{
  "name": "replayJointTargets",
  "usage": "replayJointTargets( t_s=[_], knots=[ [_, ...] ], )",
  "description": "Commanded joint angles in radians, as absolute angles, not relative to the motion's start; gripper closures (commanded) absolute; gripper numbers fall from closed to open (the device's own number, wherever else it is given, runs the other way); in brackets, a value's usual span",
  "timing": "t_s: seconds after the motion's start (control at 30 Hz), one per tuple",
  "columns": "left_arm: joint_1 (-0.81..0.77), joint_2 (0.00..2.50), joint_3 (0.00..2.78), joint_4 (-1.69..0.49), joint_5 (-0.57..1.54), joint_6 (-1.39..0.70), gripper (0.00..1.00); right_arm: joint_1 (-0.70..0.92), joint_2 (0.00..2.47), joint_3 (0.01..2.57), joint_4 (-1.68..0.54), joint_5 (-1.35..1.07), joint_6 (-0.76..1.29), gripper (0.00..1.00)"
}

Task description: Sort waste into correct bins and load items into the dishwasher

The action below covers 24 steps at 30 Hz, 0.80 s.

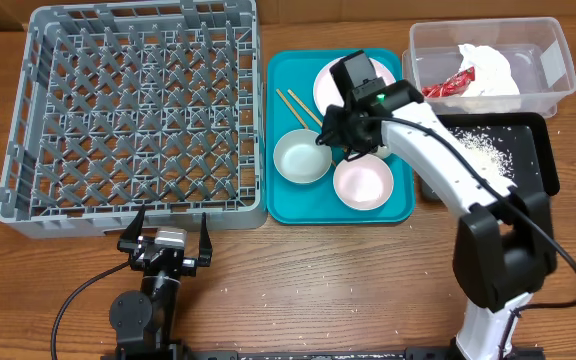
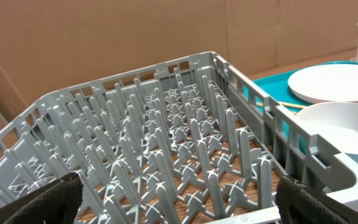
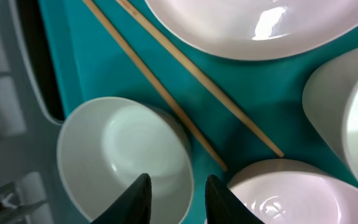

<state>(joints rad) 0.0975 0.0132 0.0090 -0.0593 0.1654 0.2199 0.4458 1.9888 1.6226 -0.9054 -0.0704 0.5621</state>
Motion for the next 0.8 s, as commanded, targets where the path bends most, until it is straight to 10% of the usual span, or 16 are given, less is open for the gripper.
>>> replayJointTargets(
  t_s=[0.0, 0.77],
  knots=[
    [0.091, 0.005, 0.014, -0.055, 0.247, 0.22, 0.0, 0.445, 1.988, 1.62, -0.897, -0.056, 0.51, 0.69],
    [0.091, 0.343, 0.455, -0.219, 0.385, 0.157, 0.0, 0.445, 2.028, 1.62, -0.887, -0.076, 0.279, 0.7]
  ],
)
